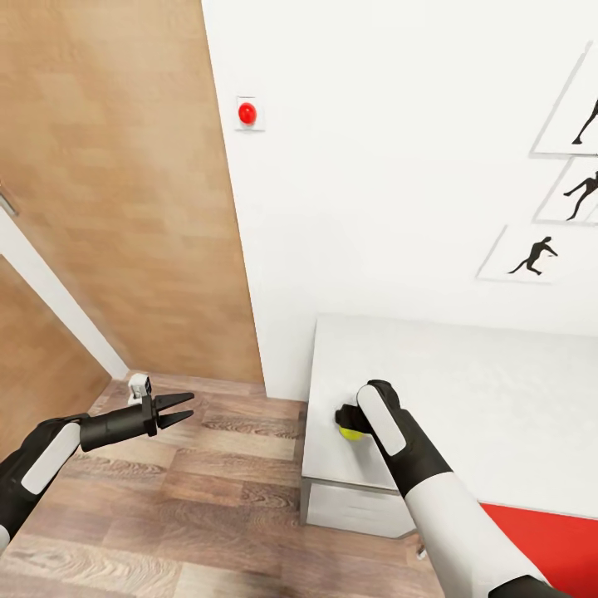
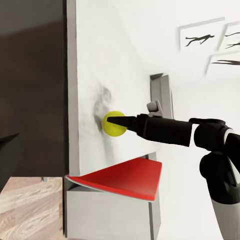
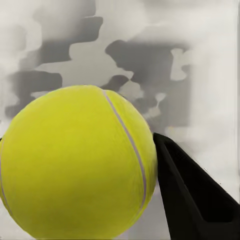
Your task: Put all the toys in the child's room - the three board games (two on the bed and one on the table), the two jigsaw puzzles on the table, and the tennis ball on the table - inside the toy box on the table in the child's room.
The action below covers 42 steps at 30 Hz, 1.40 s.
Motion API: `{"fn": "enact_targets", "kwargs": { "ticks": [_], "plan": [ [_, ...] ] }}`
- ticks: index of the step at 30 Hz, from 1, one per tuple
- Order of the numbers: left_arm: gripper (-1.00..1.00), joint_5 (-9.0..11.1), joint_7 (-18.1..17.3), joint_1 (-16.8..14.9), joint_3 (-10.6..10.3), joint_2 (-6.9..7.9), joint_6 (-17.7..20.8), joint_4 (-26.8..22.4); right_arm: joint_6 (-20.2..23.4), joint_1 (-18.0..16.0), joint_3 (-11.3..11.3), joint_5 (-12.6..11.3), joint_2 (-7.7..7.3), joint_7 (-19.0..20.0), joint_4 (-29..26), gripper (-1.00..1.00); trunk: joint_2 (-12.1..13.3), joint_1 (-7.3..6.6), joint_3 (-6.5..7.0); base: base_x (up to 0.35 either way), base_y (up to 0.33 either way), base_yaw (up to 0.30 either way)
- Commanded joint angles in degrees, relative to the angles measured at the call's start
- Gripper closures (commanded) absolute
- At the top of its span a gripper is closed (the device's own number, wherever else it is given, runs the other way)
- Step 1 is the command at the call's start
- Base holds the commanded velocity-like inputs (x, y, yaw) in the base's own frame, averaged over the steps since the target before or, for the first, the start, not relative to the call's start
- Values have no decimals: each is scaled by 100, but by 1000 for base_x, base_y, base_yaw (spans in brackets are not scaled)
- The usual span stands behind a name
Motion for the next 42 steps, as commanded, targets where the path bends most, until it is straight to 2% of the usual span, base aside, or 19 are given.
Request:
{"fn": "enact_targets", "kwargs": {
  "ticks": [1,19,21,22,26,28,29,31,32,35,37,38,40,42],
  "plan": [
    [-100,26,-7,-7,-17,6,27,2,-3,-5,8,-69,-1,-73,-4,100,-10,3,0,0,0,-2],
    [-100,26,-7,-7,-16,6,20,2,-1,18,-2,-69,-9,-73,-63,100,-10,3,163,0,0,0],
    [-100,26,-7,-7,-17,6,20,2,5,78,-13,-71,-13,-76,-258,100,-10,3,182,0,0,0],
    [-100,26,-7,-8,-17,6,19,2,19,147,-22,-83,-43,-59,-561,100,-10,3,191,0,0,0],
    [-100,26,-7,-7,-12,10,19,2,56,289,-57,-144,-326,202,-1716,100,-10,3,227,0,0,0],
    [-100,26,-7,-6,-15,8,19,2,62,533,-76,-158,-537,587,-2362,100,-10,3,246,0,0,0],
    [-100,26,-7,-5,-14,7,19,2,55,783,-136,-166,-683,998,-2781,100,-10,3,255,0,0,0],
    [-100,26,-4,-4,-11,10,19,2,38,1043,-317,-178,-822,1523,-3089,100,-10,3,273,0,0,0],
    [-100,26,1,-5,-10,8,19,2,21,1311,-621,-215,-928,2195,-3255,100,-10,3,282,0,0,0],
    [-100,26,8,-8,-9,7,-8,2,1,1784,-1299,-257,-1013,3811,-3374,100,-10,3,309,0,0,0],
    [-100,26,2,-5,-9,12,-94,2,-3,1959,-1677,-247,-1041,4855,-3394,100,-10,3,328,0,0,0],
    [-100,26,1,-4,-8,12,-113,4,-5,1992,-1758,-243,-1046,5093,-3396,100,-10,3,337,0,0,0],
    [-100,26,-7,-4,-10,14,-165,8,-4,2105,-2034,-225,-1056,5898,-3404,100,-10,3,355,0,0,0],
    [-100,26,-10,-6,-14,15,-186,10,2,2161,-2196,-217,-1061,6458,-3410,100,-10,3,374,0,0,0]
  ]
}}
